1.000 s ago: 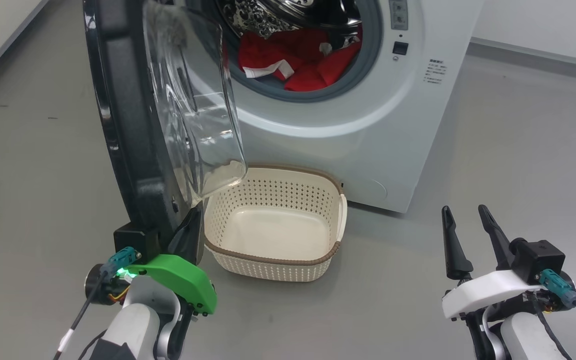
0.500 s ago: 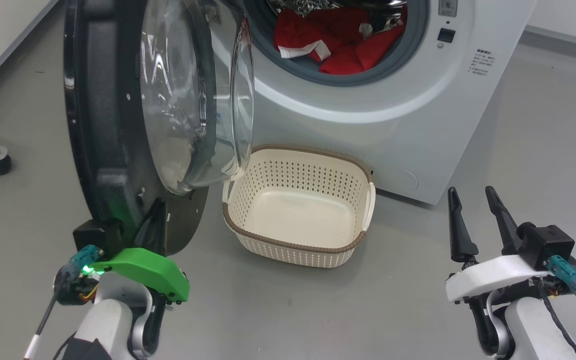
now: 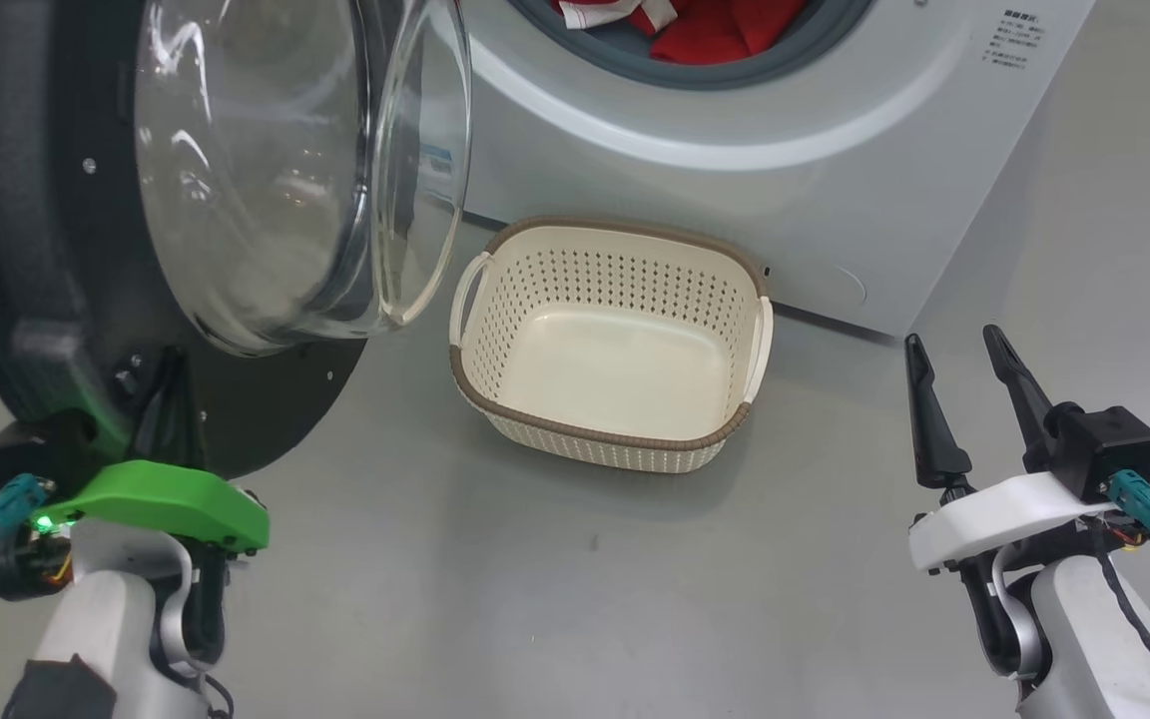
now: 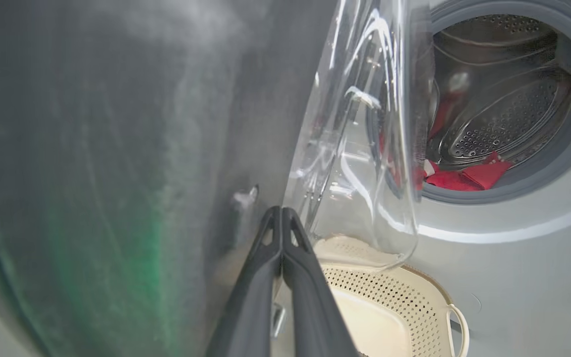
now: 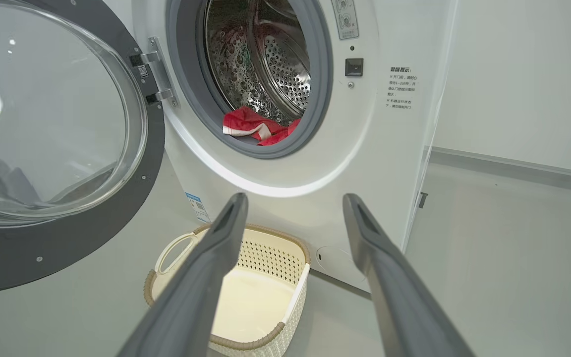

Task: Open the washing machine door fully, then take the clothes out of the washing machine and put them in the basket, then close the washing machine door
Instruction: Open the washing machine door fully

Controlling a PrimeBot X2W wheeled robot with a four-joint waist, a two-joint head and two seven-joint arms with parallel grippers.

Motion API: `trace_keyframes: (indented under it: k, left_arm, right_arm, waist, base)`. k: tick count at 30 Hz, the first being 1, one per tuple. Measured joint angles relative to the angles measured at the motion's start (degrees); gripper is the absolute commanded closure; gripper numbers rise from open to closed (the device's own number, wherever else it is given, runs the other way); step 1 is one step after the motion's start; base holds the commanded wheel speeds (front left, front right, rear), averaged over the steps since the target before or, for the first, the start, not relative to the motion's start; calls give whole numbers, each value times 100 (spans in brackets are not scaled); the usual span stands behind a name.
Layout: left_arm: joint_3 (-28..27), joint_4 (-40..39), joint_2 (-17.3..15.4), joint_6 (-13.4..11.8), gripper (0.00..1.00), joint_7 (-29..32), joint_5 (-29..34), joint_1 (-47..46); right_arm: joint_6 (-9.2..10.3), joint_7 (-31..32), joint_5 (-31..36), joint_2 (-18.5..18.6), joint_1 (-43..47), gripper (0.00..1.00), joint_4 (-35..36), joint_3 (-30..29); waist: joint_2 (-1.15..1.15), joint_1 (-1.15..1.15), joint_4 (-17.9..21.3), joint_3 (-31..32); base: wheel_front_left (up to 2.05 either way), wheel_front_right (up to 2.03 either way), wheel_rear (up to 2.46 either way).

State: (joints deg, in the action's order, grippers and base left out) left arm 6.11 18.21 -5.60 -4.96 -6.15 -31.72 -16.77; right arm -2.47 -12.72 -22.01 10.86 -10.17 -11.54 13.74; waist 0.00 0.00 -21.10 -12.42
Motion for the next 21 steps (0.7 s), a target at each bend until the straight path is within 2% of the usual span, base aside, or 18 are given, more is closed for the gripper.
trace_keyframes:
  k: [21]
  left_arm:
    - [-1109,194,-569,-54,100,-125,-547,-598]
  right_arm:
    - [-42,392,188,472,-259,0,335,2]
  waist:
    - [0,0,79,-1043]
  base:
    - [0,0,0]
